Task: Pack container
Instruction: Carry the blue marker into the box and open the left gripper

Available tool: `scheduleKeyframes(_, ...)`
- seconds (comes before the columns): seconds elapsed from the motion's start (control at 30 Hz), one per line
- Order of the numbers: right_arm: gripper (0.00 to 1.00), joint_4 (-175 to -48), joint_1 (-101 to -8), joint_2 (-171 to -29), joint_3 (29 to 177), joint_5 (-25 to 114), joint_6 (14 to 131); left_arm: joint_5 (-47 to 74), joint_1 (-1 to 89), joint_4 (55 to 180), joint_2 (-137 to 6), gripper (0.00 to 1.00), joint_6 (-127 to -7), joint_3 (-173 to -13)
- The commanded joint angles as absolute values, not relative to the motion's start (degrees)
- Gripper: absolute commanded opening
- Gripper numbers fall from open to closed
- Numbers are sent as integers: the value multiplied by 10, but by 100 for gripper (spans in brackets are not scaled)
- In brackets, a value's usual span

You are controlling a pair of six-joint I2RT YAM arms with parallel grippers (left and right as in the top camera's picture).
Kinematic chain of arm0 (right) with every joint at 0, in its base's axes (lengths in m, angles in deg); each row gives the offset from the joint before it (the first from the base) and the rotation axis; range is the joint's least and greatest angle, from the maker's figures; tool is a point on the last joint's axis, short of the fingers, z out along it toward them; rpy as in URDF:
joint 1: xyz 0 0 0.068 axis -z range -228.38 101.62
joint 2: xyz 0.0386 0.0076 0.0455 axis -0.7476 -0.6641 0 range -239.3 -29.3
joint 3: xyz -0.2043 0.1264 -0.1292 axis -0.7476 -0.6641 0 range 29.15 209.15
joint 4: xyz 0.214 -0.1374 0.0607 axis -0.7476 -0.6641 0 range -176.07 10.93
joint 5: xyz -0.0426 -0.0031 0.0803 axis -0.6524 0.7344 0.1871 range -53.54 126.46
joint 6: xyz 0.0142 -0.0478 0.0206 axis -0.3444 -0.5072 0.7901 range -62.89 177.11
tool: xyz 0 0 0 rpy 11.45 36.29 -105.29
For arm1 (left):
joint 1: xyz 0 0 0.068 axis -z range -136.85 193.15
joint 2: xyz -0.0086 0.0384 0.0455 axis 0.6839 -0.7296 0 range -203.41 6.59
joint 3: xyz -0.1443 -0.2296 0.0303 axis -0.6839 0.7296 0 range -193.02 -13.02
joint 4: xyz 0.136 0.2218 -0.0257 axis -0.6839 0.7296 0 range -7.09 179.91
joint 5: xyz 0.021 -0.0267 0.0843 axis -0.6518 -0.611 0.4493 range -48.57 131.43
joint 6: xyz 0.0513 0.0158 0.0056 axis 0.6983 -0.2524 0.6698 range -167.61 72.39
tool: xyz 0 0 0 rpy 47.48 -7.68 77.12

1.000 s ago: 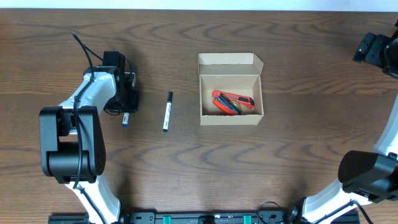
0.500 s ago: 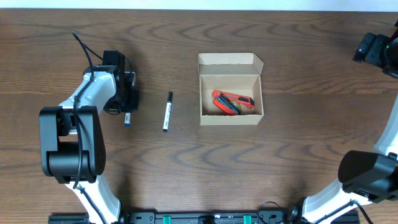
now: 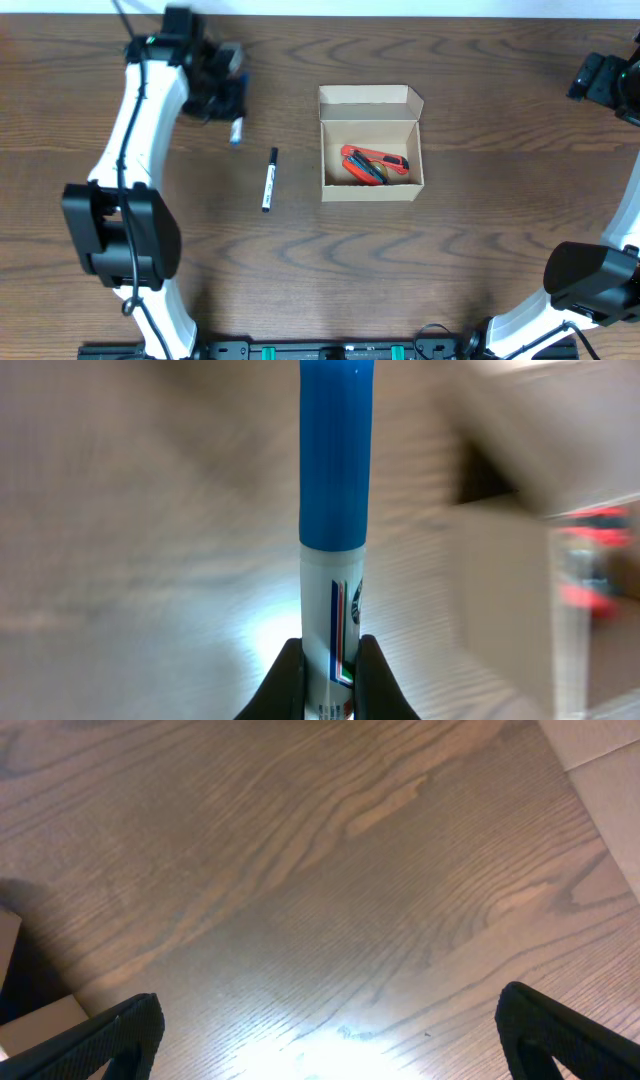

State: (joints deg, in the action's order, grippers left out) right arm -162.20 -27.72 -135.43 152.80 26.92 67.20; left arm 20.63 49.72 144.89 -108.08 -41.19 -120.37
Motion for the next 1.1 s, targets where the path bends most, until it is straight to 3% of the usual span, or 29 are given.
scheduleKeyframes(0.0, 99, -1622, -274, -1358, 1525, 269, 680, 255, 574, 1465, -1077, 5, -410, -1289)
scheduleKeyframes(0.13, 99, -1622, -274, -1358, 1525, 269, 680, 295, 645, 1449, -1077, 6, -410, -1320)
scheduleKeyframes(0.37, 99, -1622, -274, -1358, 1525, 269, 680, 213, 717, 1435, -1088, 6, -416, -1320)
scheduleKeyframes(0.7, 99, -1622, -274, -1358, 1525, 269, 680, 97, 734, 1467, -1152, 6, -346, -1320)
scheduleKeyframes(1.07, 99, -1622, -274, -1358, 1525, 269, 680, 122, 732, 1476, -1215, 6, -300, -1320)
